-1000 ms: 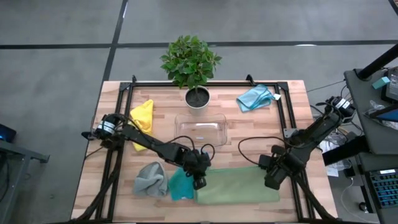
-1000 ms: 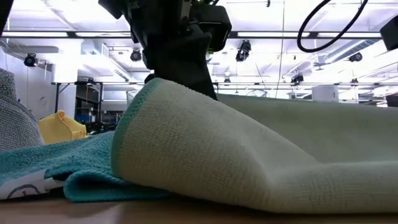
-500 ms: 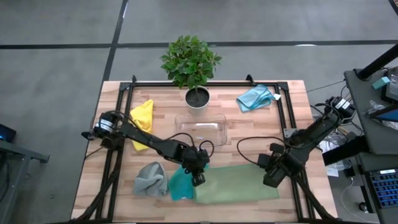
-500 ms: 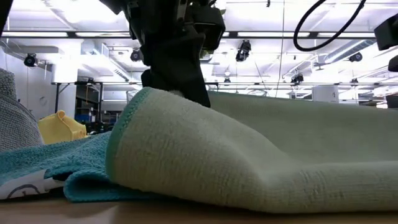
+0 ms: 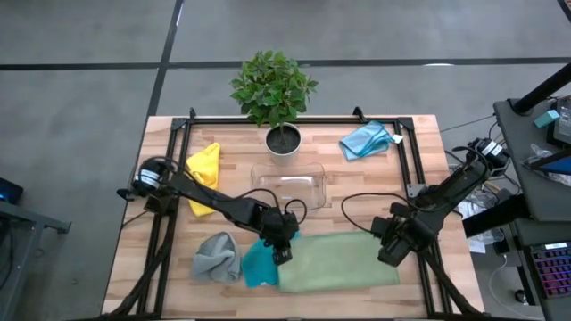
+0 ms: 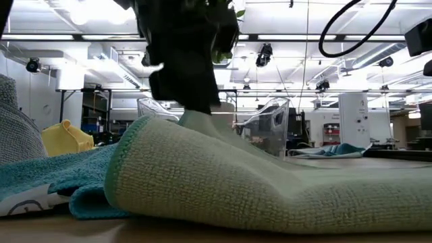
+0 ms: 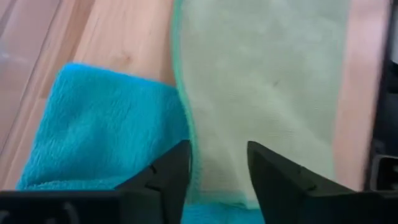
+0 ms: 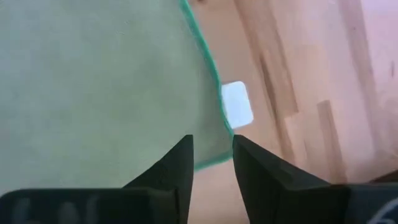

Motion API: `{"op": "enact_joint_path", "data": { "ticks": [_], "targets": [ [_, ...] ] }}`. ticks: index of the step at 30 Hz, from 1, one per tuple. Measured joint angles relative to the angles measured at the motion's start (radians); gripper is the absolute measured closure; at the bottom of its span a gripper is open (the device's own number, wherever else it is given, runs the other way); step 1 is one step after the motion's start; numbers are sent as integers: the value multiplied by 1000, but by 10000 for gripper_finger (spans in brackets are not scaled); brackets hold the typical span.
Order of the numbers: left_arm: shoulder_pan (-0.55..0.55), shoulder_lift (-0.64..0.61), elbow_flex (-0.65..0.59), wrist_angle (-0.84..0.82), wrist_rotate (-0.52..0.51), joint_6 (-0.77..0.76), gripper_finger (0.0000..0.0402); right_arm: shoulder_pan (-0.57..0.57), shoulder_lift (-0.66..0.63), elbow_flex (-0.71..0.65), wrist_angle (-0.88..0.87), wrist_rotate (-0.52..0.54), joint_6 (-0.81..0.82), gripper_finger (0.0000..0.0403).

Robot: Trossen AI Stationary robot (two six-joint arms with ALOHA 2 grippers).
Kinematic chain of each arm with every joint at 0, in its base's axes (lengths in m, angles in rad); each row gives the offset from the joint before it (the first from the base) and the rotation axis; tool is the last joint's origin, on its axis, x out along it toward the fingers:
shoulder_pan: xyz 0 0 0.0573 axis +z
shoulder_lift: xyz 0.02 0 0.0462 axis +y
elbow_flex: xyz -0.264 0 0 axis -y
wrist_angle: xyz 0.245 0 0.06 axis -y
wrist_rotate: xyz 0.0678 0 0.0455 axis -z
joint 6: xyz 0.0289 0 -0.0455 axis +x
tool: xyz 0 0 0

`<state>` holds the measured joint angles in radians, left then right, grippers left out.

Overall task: Fold microfiber towels
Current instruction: Fold the green microfiber cloth

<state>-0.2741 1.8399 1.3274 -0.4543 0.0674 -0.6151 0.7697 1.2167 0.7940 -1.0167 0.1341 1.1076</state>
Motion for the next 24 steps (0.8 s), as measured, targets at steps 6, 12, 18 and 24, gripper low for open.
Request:
{"op": "enact_joint_path", "data": {
  "ticks": [6, 12, 18, 24],
  "targets": [
    [-3, -49, 19, -12, 1, 28, 236, 5, -1, 0, 195, 23, -45, 308],
    [-37, -62, 12, 47, -1, 44, 236, 28, 12, -7, 396, 43, -68, 342],
    [-93, -4, 5, 144, -77, 53, 236, 37, 90, -12, 449, 76, -47, 380],
    [-120, 42, 2, 140, -205, 46, 236, 33, 229, -12, 427, 68, -34, 388]
  ]
}}
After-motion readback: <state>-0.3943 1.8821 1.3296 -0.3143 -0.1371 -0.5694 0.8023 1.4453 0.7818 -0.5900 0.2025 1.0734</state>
